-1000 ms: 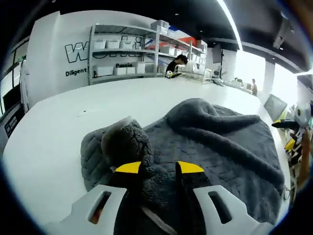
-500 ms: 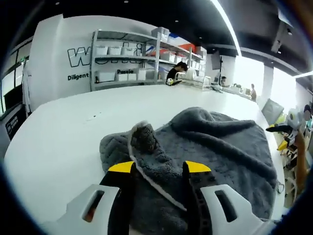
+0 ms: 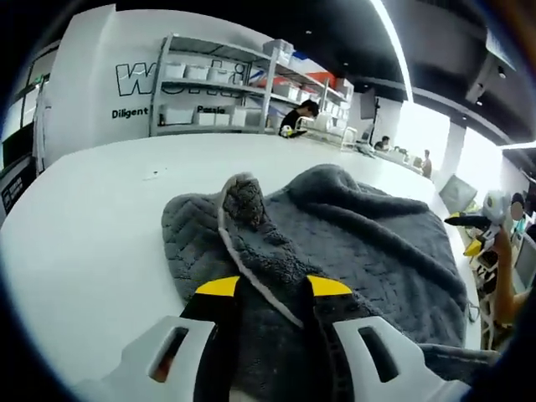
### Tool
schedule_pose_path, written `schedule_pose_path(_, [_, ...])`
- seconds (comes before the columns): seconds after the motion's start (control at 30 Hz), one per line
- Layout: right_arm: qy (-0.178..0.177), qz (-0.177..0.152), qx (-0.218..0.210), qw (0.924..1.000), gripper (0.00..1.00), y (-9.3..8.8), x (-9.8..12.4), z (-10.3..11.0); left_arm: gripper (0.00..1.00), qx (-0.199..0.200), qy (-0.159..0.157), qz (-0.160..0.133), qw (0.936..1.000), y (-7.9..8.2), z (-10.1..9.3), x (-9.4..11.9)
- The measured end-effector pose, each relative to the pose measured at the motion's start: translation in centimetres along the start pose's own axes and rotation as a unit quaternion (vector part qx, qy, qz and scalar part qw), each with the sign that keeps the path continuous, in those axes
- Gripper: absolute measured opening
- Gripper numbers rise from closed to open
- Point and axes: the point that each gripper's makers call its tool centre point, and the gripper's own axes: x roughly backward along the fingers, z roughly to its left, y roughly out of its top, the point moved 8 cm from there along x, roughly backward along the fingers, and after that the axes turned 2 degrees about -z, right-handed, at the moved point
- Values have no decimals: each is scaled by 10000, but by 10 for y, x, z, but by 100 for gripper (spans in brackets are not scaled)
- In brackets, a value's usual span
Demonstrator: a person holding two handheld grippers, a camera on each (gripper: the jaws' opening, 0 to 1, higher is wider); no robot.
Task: Open the folded towel by lifting each exposed corner and separating the folded layers until the towel lies flat within the target outline without major curled edges
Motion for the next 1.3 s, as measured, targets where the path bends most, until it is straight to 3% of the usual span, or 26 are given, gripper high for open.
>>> schedule_pose_path(0.2, [-10,5,-14,10000,83,-1,1,-2,3,88,-37,-291,9995,5,-1,6])
schedule_pose_path(0.47, [-27,-9,-31,10000,83,-1,3,-4,2,65,92,-389,9992,9,5,18])
schedule_pose_path(0.83, [-20,-19,-7,10000,83,0,3,-3,2,-835,823,-22,9931,12,22,53])
schedule_pose_path(1.13, [-4,-25,16,10000,83,2,1,1,2,-1285,1474,287,9803,8,49,94])
schedule_pose_path(1.3, [7,-19,27,10000,83,4,0,2,2,-1499,1818,582,9701,1,66,114])
